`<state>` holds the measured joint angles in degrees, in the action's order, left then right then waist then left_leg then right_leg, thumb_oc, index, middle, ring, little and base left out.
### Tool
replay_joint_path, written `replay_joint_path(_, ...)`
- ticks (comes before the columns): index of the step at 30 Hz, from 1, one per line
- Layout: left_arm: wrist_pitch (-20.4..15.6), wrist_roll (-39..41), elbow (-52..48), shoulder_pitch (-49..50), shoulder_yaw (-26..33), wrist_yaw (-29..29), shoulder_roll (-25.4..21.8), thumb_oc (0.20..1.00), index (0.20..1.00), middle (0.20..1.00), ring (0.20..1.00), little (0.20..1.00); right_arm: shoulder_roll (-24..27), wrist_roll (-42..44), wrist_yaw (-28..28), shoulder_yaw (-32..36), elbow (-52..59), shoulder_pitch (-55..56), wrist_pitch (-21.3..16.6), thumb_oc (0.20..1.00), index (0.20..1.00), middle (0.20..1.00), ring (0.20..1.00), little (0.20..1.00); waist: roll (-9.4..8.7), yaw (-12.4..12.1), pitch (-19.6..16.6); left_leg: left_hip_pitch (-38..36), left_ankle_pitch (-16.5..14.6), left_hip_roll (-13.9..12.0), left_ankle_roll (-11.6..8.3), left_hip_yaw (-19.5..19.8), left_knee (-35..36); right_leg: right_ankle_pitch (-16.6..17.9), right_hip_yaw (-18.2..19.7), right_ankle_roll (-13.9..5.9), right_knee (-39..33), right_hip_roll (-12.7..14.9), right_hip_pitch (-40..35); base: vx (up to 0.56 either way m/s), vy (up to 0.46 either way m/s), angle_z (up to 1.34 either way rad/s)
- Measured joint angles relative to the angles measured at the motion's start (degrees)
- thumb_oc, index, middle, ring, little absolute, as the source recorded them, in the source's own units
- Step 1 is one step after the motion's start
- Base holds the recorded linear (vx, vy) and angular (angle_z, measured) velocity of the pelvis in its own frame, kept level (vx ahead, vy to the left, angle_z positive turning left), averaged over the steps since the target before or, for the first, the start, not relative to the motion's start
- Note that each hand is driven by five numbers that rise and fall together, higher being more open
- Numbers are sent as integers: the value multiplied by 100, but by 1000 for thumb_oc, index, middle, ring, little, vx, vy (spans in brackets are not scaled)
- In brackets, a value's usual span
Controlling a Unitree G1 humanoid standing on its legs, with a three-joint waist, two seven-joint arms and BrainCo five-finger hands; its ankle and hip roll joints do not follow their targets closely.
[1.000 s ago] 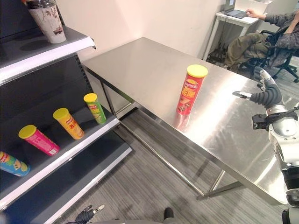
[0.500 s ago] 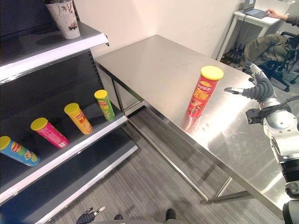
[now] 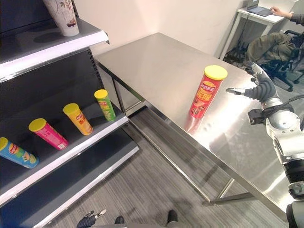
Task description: Put the goods on the table back onto the shelves and tidy them up.
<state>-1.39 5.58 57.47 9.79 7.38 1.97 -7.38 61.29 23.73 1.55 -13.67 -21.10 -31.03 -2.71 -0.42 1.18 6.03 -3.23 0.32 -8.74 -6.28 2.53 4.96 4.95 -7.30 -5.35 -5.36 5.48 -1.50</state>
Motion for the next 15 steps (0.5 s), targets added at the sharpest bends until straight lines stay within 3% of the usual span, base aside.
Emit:
replay_joint_path(6,1,1,-17,18,3,-2,1,1000,1000,1000,1000,1000,-2,0,-63,-177,-57,-189,-8,1000,1000,1000,1000,1000,-27,-149,24,9,2,3,-3,18,-1,-4,-21,1,2,3,-6,0,0,1)
replay_joint_path(15,1,3,-20,58,4,-3,0,1000,1000,1000,1000,1000,-2,-5,-66,-177,-77,-189,-8,1000,1000,1000,1000,1000,-30,-154,49,9,2,1,-4,17,0,-5,-24,3,2,2,-8,0,0,0)
